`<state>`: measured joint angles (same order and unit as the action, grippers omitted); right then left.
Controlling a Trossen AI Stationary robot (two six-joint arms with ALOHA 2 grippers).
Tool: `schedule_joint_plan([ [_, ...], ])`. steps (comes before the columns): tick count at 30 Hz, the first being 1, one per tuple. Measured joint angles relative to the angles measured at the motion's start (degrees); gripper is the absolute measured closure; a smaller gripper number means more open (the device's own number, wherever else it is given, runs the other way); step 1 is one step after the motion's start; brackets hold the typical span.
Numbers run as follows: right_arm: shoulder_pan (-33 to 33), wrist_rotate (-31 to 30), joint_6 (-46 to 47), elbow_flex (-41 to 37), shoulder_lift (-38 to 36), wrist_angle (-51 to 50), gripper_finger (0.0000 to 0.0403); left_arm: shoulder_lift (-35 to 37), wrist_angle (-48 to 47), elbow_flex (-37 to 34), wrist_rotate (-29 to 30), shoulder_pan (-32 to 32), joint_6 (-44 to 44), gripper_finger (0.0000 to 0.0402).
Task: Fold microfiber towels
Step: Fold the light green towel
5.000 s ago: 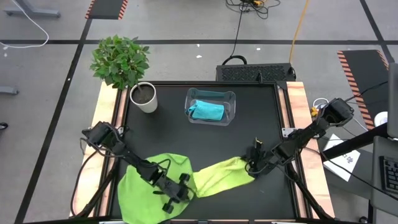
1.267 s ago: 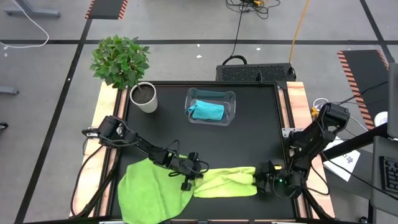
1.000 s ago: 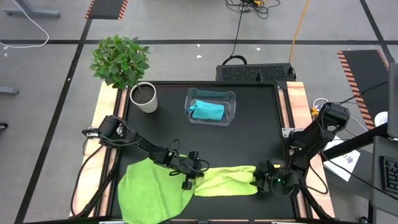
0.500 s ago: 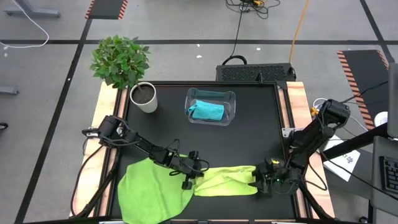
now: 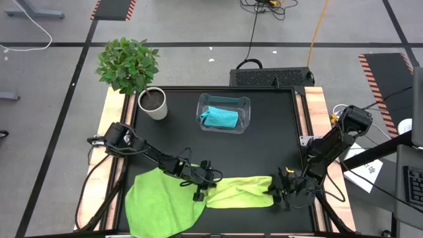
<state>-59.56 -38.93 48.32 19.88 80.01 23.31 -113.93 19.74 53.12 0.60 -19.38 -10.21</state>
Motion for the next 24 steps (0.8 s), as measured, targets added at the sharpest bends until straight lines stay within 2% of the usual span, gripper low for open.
schedule_joint_plan([
  [5, -4.8, 0.19, -5.35, 0.0, 0.62, 4.96, 0.0393, 0.07, -0.96, 0.05, 0.26, 0.6, -1.2, 0.0371],
  [11, -11.24, 2.91, -8.46, 0.0, 5.81, 12.16, 0.0399, 0.07, -1.28, 0.07, 2.09, 1.23, -2.26, 0.0371],
  [19, -12.92, 4.46, 0.32, 0.02, 15.29, 15.76, 0.0399, 0.04, -1.45, 0.05, 2.23, 2.1, -4.84, 0.0371],
  [24, -12.51, 4.52, -6.36, -0.01, 17.96, 21.28, 0.0395, 0.04, -2.93, 0.09, 0.03, 2.39, -6.64, 0.0371],
])
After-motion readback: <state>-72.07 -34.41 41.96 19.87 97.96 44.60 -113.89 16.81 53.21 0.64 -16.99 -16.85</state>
